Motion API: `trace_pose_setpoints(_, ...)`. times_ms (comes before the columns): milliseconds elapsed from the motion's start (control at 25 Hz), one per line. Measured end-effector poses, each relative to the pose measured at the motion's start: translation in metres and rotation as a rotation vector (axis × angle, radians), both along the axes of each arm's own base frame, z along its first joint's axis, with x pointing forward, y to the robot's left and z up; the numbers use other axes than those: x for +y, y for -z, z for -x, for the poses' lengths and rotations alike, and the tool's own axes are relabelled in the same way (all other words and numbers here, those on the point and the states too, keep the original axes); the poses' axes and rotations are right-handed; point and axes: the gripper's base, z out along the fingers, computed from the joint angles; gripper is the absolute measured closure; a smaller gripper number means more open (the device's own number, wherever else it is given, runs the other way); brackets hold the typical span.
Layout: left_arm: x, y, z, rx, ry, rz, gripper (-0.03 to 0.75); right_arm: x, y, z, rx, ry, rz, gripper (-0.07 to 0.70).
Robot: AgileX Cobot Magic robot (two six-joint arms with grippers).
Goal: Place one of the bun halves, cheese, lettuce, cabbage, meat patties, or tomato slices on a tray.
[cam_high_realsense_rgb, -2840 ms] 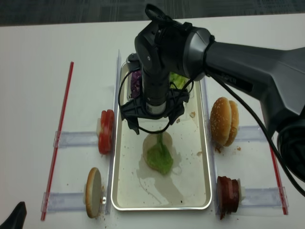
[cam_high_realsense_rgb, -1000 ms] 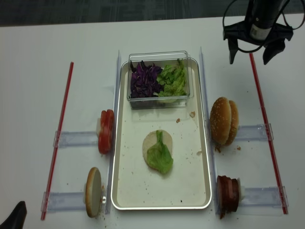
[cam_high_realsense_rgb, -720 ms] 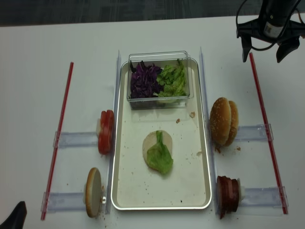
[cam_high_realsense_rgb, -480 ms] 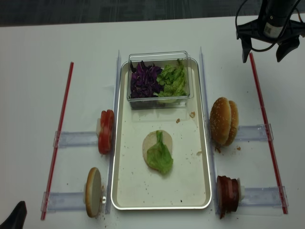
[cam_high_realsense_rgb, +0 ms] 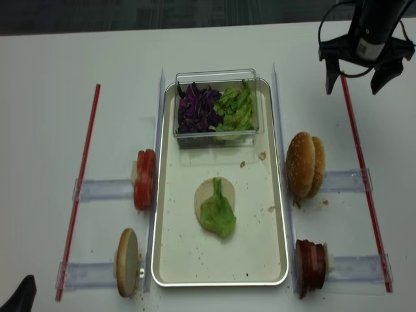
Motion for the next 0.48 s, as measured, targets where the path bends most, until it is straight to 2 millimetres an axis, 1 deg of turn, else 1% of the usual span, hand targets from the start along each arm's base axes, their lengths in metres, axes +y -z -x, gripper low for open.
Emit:
trace_pose_setpoints(40,0.000,0.000,0.000,0.000,0.000,0.000,0.098,0.000,0.003,0.006,0.011,-0.002,0.004,-0.048)
trace_pose_setpoints(200,0.000,0.000,0.000,0.000,0.000,0.000,0.098,-0.002,0.004,0.029,0.006,-0.002,0.008,-0.041)
trace_pose_setpoints(320,0.000,0.000,0.000,0.000,0.000,0.000,0.098,-0.002,0.011,0.050,0.035,-0.007,0.009,-0.041)
trace_pose_setpoints(440,0.000,0.000,0.000,0.000,0.000,0.000,0.098,-0.003,0.010,0.072,0.024,-0.007,0.010,-0.041)
trace_pose_setpoints(480,0.000,0.000,0.000,0.000,0.000,0.000,0.098,-0.003,0.005,0.080,-0.001,-0.007,0.012,-0.041)
